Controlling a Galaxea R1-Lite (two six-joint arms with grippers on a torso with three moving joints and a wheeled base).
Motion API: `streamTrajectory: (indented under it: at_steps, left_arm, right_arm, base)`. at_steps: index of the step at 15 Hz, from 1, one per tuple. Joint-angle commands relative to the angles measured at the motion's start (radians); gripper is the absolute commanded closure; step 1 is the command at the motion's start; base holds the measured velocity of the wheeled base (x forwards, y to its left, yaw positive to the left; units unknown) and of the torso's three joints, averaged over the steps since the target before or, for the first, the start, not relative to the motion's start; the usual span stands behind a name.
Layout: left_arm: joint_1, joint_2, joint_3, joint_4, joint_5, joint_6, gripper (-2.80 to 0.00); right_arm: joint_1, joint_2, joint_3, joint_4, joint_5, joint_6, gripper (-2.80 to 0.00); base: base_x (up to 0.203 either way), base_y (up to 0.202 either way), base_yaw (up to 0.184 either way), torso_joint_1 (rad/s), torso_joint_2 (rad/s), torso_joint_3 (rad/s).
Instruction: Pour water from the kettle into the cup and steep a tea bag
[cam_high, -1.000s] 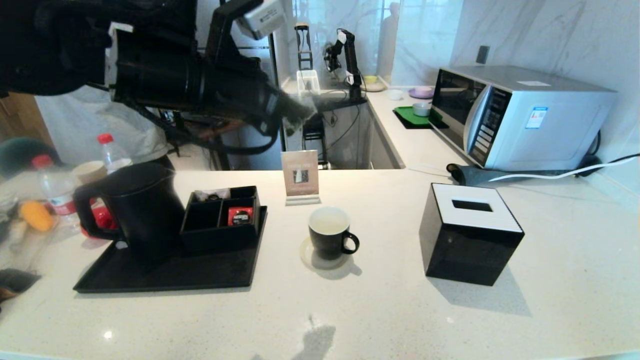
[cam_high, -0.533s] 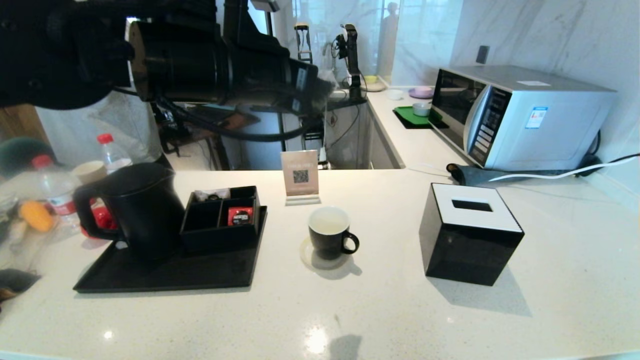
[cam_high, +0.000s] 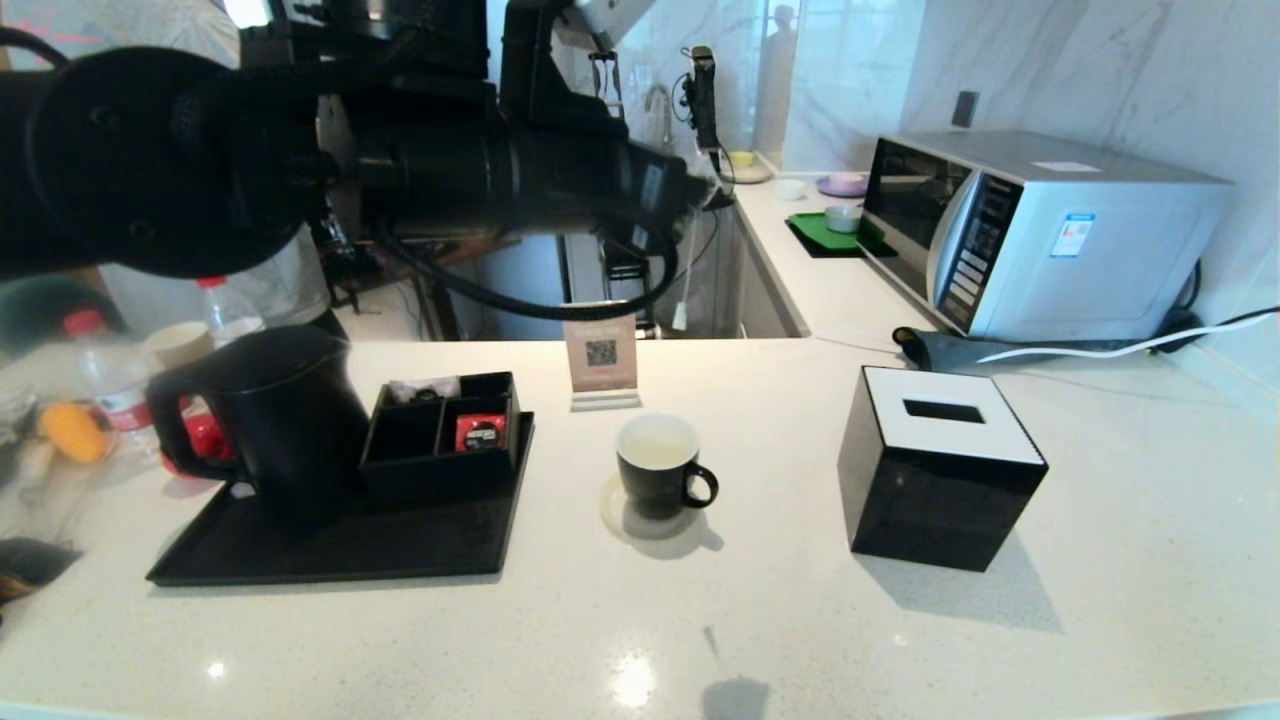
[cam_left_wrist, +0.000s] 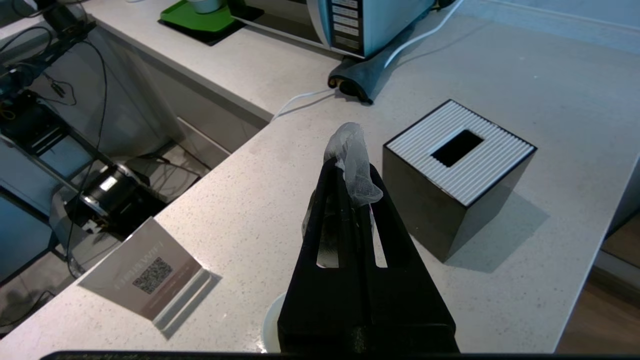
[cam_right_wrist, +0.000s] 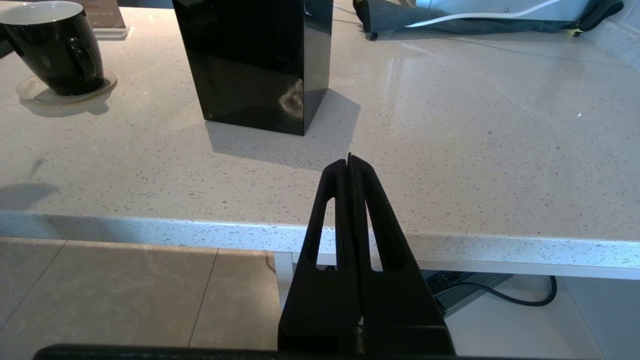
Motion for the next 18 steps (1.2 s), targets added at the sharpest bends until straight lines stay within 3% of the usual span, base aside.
streamTrajectory:
  at_steps: [1,18]
  left_arm:
    - [-0.018,0.004,0.001,0.0,-0.003,0.0,0.0]
    - [-0.04,-0.045,0.038,0.003,-0.002,-0.005,0.0]
  right_arm:
    - [0.0,0.001,0.0,-0.002,0.001,-0.001,0.0]
    - [0.0,0.001,0.0,-0.001,0.001,-0.02,0.0]
  base:
    - [0.0,0.0,0.0,0.0,0.0,0.0]
    - [0.0,0.0,0.0,0.0,0.0,0.0]
